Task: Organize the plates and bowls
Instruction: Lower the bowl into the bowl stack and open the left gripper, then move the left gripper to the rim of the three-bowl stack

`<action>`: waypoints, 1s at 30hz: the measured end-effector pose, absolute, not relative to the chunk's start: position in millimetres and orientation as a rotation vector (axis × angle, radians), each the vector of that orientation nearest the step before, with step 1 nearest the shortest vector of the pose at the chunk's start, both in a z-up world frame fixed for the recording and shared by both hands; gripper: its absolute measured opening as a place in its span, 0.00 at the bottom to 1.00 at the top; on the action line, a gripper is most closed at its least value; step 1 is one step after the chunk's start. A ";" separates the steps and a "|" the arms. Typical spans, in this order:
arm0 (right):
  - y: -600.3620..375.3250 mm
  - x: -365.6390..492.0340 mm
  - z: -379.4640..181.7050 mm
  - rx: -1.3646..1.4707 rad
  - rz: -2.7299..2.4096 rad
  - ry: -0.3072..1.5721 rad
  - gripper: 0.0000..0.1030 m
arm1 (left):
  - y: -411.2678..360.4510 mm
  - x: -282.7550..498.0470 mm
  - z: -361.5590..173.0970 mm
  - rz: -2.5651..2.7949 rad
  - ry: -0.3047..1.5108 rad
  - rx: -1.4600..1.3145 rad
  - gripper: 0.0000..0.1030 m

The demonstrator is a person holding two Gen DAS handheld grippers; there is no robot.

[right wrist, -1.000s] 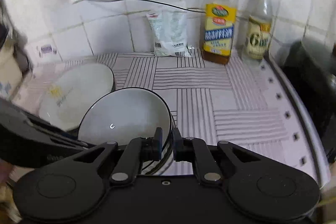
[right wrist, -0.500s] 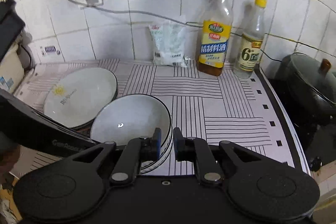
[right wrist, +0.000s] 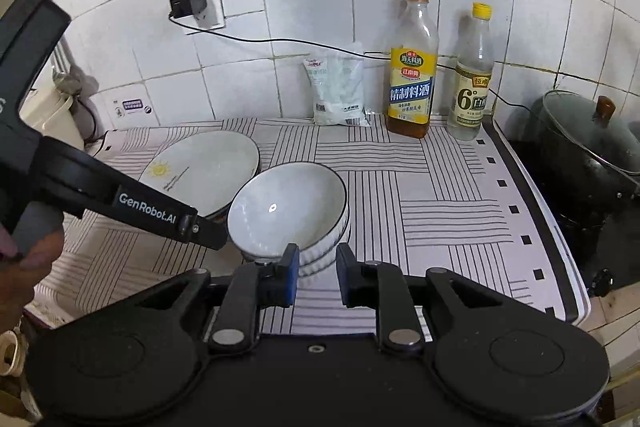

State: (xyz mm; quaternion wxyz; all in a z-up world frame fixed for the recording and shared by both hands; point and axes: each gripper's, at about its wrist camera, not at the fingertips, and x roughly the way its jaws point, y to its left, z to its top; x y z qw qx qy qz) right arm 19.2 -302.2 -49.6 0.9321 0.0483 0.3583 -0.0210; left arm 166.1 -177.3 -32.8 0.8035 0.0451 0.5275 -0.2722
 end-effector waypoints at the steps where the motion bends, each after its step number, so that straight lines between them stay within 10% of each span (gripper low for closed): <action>1: -302.1 15.8 -49.6 0.100 -0.032 0.737 0.29 | -178.0 163.7 -32.8 -0.583 1.131 0.101 0.30; 13: -287.2 -5.8 -75.4 0.018 0.060 0.691 0.59 | -166.0 140.4 -35.3 -0.592 1.136 0.143 0.30; 30: -289.8 35.3 -163.4 0.059 0.083 0.665 0.73 | -129.8 175.7 -68.9 -0.669 1.068 -0.166 0.52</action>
